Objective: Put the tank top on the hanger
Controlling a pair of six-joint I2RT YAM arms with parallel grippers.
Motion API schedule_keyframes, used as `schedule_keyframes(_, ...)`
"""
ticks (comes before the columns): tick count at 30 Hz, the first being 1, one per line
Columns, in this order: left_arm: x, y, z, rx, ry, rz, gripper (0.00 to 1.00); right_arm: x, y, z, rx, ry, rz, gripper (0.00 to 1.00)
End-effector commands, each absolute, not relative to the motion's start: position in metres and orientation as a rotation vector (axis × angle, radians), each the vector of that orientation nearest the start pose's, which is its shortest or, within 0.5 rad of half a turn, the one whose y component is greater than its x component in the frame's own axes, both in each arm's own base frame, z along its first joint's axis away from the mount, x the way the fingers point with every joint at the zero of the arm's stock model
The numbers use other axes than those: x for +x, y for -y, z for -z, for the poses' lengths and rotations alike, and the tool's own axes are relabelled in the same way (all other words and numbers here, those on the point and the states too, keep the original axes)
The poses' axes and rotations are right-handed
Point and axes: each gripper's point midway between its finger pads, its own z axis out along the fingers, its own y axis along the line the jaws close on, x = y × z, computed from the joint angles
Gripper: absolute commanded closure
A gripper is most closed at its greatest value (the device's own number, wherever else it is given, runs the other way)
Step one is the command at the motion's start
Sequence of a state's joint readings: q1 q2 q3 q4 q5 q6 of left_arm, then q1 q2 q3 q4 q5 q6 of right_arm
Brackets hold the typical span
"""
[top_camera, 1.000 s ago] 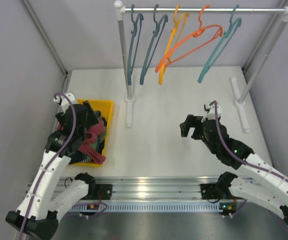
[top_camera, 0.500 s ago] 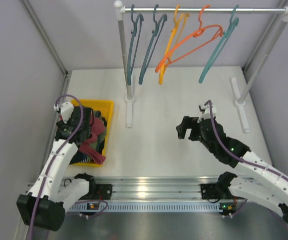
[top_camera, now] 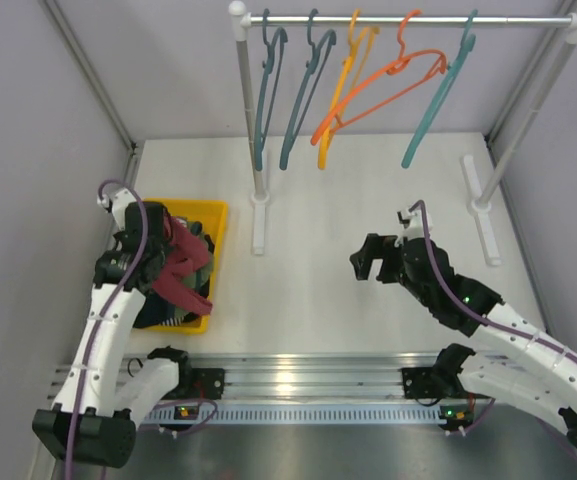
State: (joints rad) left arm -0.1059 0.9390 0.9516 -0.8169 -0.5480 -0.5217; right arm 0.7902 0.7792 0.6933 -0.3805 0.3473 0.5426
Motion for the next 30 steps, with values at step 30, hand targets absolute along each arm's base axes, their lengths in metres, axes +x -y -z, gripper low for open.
schedule_keyframes(30,0.233,0.150,-0.305,-0.164,-2.090,0.542,1.00,0.178,-0.391,-0.306,-0.698,-1.562,-0.815,0.00)
